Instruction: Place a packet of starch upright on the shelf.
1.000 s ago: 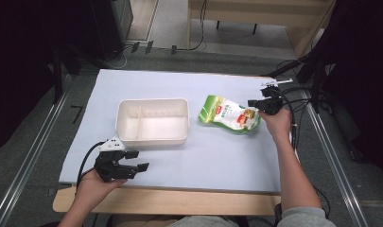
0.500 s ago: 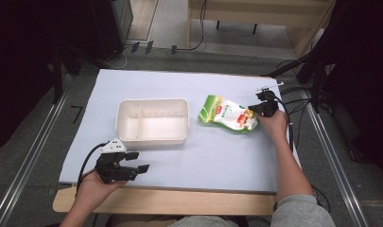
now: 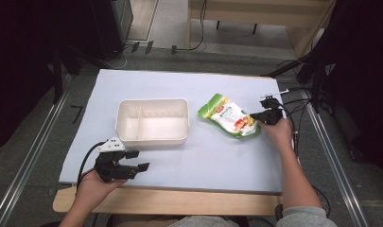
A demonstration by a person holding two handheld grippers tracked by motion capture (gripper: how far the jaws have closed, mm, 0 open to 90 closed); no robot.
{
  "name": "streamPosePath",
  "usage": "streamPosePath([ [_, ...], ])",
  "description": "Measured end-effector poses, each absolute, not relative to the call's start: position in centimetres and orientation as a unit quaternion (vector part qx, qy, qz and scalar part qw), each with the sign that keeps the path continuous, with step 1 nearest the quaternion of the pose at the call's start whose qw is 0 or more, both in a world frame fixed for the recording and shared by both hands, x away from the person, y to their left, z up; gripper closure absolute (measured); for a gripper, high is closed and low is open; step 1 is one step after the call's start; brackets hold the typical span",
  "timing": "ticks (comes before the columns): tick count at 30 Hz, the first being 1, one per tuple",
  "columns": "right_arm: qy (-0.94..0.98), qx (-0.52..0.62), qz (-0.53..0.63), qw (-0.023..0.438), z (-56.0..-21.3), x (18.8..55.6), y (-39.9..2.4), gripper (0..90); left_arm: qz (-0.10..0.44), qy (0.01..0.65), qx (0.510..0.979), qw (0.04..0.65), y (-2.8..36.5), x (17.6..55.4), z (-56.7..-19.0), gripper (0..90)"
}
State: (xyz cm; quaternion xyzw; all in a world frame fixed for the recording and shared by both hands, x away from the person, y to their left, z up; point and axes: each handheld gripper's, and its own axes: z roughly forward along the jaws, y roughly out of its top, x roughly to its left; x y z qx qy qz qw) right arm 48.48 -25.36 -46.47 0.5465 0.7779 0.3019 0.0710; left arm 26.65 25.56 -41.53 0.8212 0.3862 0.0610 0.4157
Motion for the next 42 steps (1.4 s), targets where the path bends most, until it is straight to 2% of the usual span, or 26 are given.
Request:
streamPosePath([
  [9,0.794,0.529,0.292,0.068,-46.1,45.6,-24.7,90.0,0.058,0.386,0.822,0.413,25.1,27.4,-41.5,34.8],
  [20,0.802,0.513,0.303,0.040,-45.7,42.1,-23.7,90.0,0.052,0.372,0.827,0.417,24.2,28.0,-41.4,34.9],
  [23,0.805,0.510,0.301,0.044,-45.6,41.5,-23.1,90.0,0.051,0.370,0.829,0.415,24.1,28.1,-41.4,34.9],
  [32,0.818,0.480,0.316,0.006,-45.5,40.1,-21.4,90.0,0.046,0.359,0.835,0.415,23.4,28.6,-41.4,34.9],
  [39,0.822,0.470,0.322,0.010,-44.8,39.9,-20.8,90.0,0.046,0.357,0.833,0.419,23.3,28.6,-41.4,34.9],
  [40,0.815,0.475,0.331,0.028,-44.3,40.1,-20.9,84.7,0.046,0.357,0.833,0.420,23.4,28.7,-41.4,34.9],
  [42,0.806,0.485,0.337,0.034,-44.0,40.3,-21.0,79.3,0.047,0.359,0.834,0.417,23.4,28.7,-41.4,34.9],
])
